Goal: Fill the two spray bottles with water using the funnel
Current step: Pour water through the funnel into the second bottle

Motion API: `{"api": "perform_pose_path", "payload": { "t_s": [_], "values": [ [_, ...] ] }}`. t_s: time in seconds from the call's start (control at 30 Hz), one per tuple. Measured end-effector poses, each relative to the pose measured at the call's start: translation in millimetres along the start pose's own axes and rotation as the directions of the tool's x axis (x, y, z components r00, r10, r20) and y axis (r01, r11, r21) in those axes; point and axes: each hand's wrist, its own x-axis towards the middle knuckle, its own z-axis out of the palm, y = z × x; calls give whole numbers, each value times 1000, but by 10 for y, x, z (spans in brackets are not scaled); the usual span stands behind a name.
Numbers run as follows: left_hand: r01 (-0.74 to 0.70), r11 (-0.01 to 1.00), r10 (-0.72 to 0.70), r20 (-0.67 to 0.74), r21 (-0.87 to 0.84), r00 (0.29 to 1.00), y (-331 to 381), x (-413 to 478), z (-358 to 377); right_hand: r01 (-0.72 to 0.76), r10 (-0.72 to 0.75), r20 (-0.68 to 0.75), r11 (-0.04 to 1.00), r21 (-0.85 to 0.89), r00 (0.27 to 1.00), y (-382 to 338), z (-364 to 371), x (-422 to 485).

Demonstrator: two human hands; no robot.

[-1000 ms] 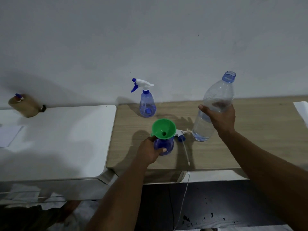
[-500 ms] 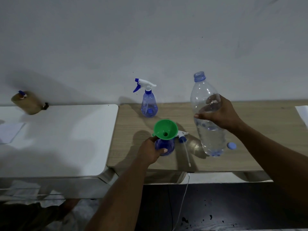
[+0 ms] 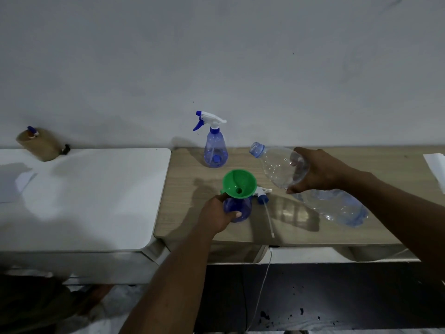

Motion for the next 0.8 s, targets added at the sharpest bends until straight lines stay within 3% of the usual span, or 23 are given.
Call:
{"api": "perform_pose_path", "payload": {
  "t_s": [0.33,0.8],
  "values": [
    [-48,999,48,7,-17,999,12,-22,-5,33,-12,83,969,-246,996,-38,86,6],
    [-53,998,54,15,-33,998,-7,-24,-15,72,-11,142,896,-438,990,-40,42,-7]
  ]
}}
